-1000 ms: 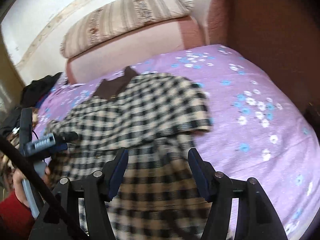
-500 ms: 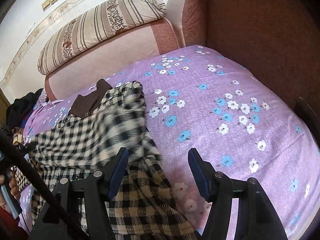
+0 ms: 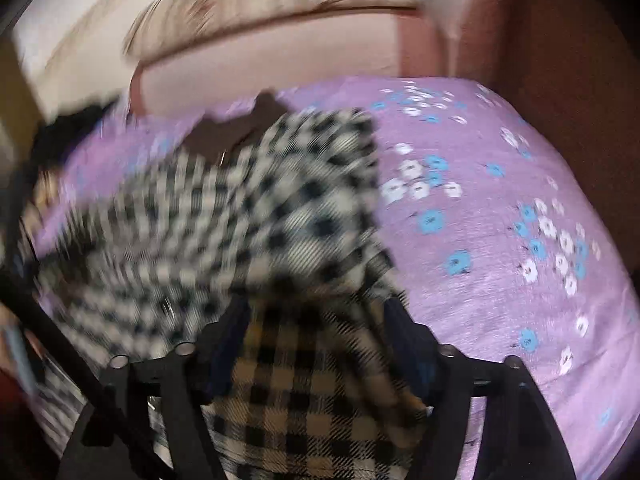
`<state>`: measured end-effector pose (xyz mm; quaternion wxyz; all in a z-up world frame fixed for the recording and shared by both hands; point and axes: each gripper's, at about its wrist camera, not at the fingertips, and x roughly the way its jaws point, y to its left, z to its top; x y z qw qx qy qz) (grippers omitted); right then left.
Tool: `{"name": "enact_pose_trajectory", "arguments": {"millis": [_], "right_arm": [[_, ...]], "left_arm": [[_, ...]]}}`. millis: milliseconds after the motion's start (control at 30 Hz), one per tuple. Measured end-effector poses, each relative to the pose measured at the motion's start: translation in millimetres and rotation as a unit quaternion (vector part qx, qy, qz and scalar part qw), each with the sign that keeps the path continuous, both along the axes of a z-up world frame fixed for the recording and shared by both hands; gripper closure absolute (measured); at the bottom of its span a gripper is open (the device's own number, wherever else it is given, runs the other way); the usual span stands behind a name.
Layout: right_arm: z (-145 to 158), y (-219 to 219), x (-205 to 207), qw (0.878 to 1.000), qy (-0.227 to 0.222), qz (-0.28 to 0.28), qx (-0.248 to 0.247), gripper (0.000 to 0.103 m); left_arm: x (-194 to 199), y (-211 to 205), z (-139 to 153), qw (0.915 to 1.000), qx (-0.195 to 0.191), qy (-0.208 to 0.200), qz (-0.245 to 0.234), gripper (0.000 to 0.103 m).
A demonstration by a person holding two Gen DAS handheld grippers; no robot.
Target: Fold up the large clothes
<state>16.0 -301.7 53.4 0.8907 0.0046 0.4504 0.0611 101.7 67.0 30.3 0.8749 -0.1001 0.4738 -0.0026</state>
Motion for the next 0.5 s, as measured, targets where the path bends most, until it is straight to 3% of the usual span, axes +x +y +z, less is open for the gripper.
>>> {"name": "enact_pose_trajectory", "arguments": {"millis": [67, 133, 200, 233, 300, 333, 433, 500], "right_arm": [[-12, 27, 0, 0.996, -0.014, 0.028, -0.087, 0.023], [-27, 44, 10, 0.982, -0.029, 0.018, -0.184, 0.024], [-27, 36, 21, 0.974, -0.040, -0.037, -0.220, 0.026], [-21, 22, 26, 0.968, -0.043, -0.093, -0.230, 0.026], [-4, -25, 22, 0.974, -0.036, -0.169, -0.145, 0.025], [0, -50, 15, 0.970, -0.029, -0.212, -0.115, 0.022], [-8, -106, -8, 0.965, 0.002, -0.262, -0.003, 0.016], [-18, -119, -21, 0.962, 0.022, -0.272, 0.034, 0.016]], "left_arm": [[-2, -3, -2, 0.9999, 0.011, -0.007, -0.004, 0.072], [-3, -8, -4, 0.9995, 0.028, -0.014, -0.006, 0.072], [-5, -12, -4, 0.9988, 0.044, -0.019, -0.009, 0.071], [-6, -14, -4, 0.9983, 0.053, -0.022, -0.009, 0.071], [-7, -16, -5, 0.9979, 0.060, -0.024, -0.009, 0.070], [-7, -17, -5, 0.9977, 0.062, -0.026, -0.009, 0.070], [-7, -17, -6, 0.9975, 0.063, -0.029, -0.010, 0.069], [-7, -16, -6, 0.9975, 0.063, -0.031, -0.010, 0.069]]}}
